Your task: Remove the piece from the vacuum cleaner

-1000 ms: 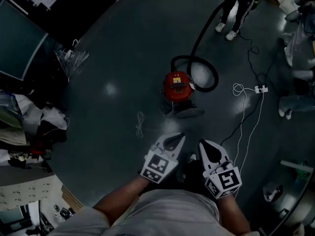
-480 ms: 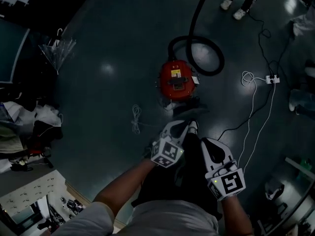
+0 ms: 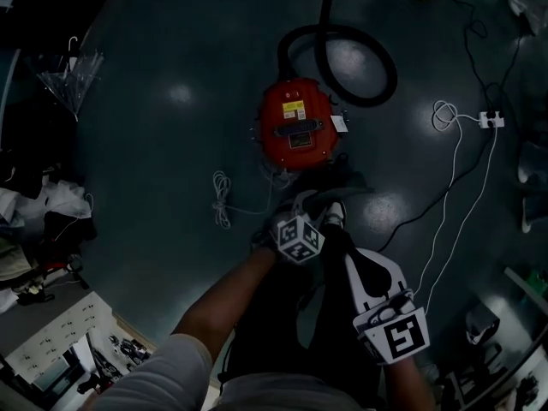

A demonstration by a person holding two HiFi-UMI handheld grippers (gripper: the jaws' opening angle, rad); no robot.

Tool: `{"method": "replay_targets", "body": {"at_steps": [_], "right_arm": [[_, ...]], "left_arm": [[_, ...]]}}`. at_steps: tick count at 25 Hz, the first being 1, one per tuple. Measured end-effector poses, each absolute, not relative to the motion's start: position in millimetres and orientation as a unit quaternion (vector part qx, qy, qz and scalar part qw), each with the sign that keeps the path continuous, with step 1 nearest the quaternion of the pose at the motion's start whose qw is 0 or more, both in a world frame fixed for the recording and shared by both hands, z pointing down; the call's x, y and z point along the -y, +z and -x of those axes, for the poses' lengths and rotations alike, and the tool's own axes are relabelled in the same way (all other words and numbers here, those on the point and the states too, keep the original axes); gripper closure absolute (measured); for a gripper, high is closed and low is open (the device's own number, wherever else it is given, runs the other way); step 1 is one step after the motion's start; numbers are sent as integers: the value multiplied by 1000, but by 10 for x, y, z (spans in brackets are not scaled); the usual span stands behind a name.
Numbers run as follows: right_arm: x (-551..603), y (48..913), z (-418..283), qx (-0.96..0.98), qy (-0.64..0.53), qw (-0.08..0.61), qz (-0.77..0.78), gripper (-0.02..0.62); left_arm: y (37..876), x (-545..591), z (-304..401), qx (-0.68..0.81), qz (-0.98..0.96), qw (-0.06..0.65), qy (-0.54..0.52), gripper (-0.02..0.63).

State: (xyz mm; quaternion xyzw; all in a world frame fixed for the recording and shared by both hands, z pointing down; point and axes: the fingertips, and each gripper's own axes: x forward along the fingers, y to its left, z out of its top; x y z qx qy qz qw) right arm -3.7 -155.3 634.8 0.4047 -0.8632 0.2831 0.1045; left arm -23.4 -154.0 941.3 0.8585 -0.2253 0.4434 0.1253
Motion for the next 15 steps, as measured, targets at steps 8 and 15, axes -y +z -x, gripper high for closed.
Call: {"method": "replay_targets", "body": {"at_steps": [8,15], "right_arm": [[1625,6663,-27,858,294,104,-407,578],[1606,6775,-97,853,305,110,-409,578]], "left_arm": [[10155,1496,157,173,-838,108,505,463],[10231,1566,152,181,-837,93,508,569]]}}
